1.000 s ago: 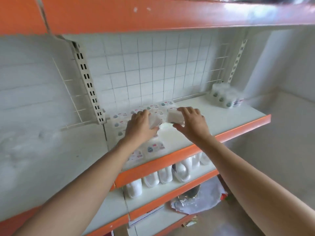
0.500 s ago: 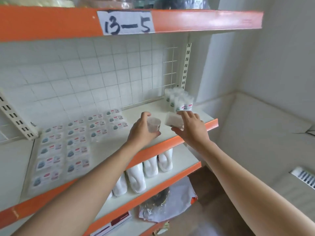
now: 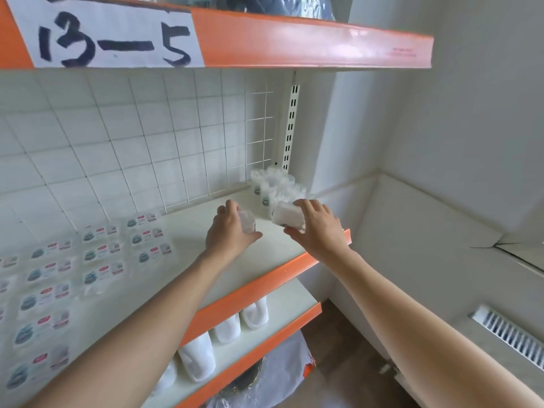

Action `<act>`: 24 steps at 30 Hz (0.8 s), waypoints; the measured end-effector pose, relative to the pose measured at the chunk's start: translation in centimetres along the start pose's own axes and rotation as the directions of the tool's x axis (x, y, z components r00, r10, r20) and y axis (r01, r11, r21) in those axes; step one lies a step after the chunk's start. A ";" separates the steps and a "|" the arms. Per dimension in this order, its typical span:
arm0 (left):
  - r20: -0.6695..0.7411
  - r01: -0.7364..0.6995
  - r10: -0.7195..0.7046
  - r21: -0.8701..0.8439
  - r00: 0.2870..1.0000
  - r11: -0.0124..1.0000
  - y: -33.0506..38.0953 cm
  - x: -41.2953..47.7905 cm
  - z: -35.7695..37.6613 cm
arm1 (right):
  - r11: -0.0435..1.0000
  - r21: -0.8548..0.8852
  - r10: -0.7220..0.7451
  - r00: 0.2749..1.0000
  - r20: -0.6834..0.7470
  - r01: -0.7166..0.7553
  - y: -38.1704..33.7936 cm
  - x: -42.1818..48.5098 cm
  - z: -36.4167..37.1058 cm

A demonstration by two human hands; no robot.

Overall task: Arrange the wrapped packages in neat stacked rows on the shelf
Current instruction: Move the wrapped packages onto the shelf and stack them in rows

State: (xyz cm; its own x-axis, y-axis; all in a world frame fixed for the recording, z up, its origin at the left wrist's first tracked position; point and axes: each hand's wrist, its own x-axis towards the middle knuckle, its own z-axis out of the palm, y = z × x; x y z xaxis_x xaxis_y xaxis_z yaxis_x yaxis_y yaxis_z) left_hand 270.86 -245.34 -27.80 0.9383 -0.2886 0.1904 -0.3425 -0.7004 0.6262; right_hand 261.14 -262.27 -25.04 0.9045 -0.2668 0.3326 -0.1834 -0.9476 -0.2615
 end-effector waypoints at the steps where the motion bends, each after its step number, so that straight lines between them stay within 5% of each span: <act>1: 0.002 -0.004 0.004 0.005 1.000 1.000 0.1 0.5 0.5 | 1.000 -0.003 0.001 1.000 0.000 -0.001 0.3 0.4 0.2; 9: 0.072 0.014 -0.021 0.096 0.997 0.995 1.2 2.5 3.6 | 0.999 0.018 -0.033 0.999 0.037 0.032 3.7 2.9 1.2; 16: -0.058 -0.003 0.018 0.240 0.998 0.971 4.2 2.0 3.5 | 0.975 0.153 -0.168 0.985 0.034 0.161 7.2 4.7 2.2; 24: -0.199 -0.250 0.377 0.469 0.905 0.847 8.8 -0.5 6.2 | 0.824 0.448 -0.384 0.923 -0.007 0.346 11.9 6.5 2.3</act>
State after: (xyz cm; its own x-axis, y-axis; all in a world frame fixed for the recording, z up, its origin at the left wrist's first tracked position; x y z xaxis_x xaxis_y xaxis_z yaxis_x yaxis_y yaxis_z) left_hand 267.05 -255.42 -27.10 0.7293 -0.3954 0.5584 -0.5467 -0.8275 0.1281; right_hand 265.73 -274.84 -28.06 0.9029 0.1166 0.4137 0.3346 -0.7948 -0.5063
